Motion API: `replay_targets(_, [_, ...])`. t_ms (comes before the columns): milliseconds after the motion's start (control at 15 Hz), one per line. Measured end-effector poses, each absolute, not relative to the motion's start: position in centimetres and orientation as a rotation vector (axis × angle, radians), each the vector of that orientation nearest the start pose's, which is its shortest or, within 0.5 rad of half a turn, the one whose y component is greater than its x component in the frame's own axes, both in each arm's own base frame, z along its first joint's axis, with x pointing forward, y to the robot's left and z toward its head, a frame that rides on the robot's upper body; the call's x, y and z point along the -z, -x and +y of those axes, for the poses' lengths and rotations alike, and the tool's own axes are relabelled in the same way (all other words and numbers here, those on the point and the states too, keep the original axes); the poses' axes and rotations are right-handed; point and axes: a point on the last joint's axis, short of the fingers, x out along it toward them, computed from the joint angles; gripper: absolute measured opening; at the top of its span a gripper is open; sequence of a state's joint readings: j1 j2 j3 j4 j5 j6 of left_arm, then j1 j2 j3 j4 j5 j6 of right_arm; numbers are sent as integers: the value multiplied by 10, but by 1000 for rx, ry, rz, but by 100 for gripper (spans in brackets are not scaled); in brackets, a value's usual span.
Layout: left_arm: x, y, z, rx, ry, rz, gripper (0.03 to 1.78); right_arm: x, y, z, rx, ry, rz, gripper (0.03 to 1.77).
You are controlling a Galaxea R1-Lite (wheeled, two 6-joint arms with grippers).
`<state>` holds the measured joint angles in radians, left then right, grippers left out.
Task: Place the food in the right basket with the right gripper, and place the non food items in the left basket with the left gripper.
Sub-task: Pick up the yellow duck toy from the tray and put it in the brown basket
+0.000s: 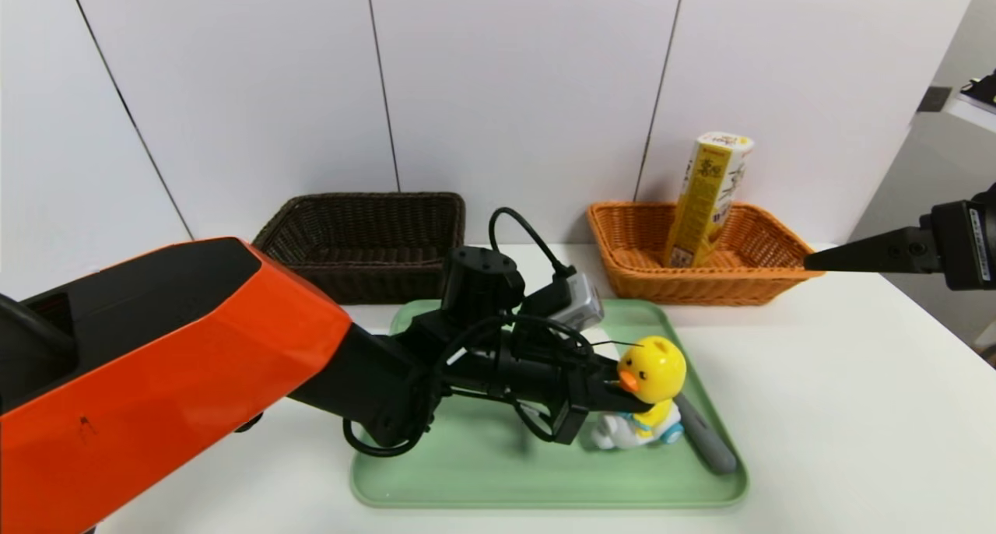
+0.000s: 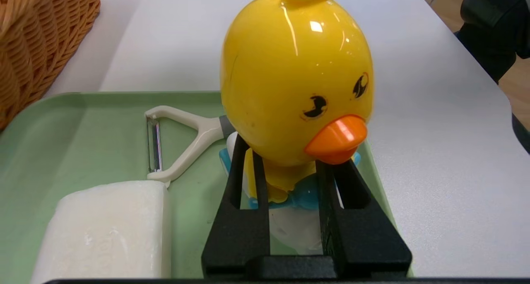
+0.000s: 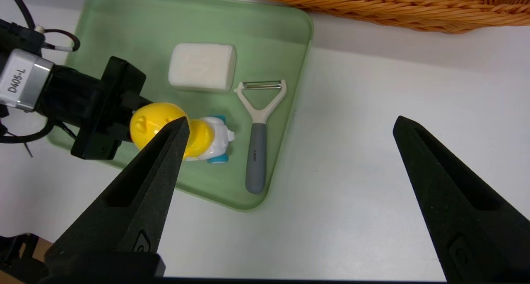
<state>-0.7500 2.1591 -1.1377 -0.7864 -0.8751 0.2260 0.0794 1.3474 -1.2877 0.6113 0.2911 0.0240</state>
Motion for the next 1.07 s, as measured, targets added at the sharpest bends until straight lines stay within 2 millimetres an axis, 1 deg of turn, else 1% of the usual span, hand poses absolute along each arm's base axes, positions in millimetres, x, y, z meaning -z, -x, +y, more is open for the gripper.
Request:
replay_targets(267, [-146,-288,-284,1611,-124,44,35,-294,-190,22,-346,-95,675,170])
replay_targets(467, [-174,-296,-262,1499,-94,11,35,-294,-190,21,-346,-95,674,170])
replay_targets(667, [-199,-315,-224,1335,-97,-40,35,-295,-189,22,-352,-94,672,170])
replay_targets(867, [-218,-340,-173,1183,-106,-84,35,-295,-188,23,-358,-92,669,170])
replay_targets(1067, [-232,-363,-121,1030,-120,-115,35,-295,-187,23,-361,-92,668,170])
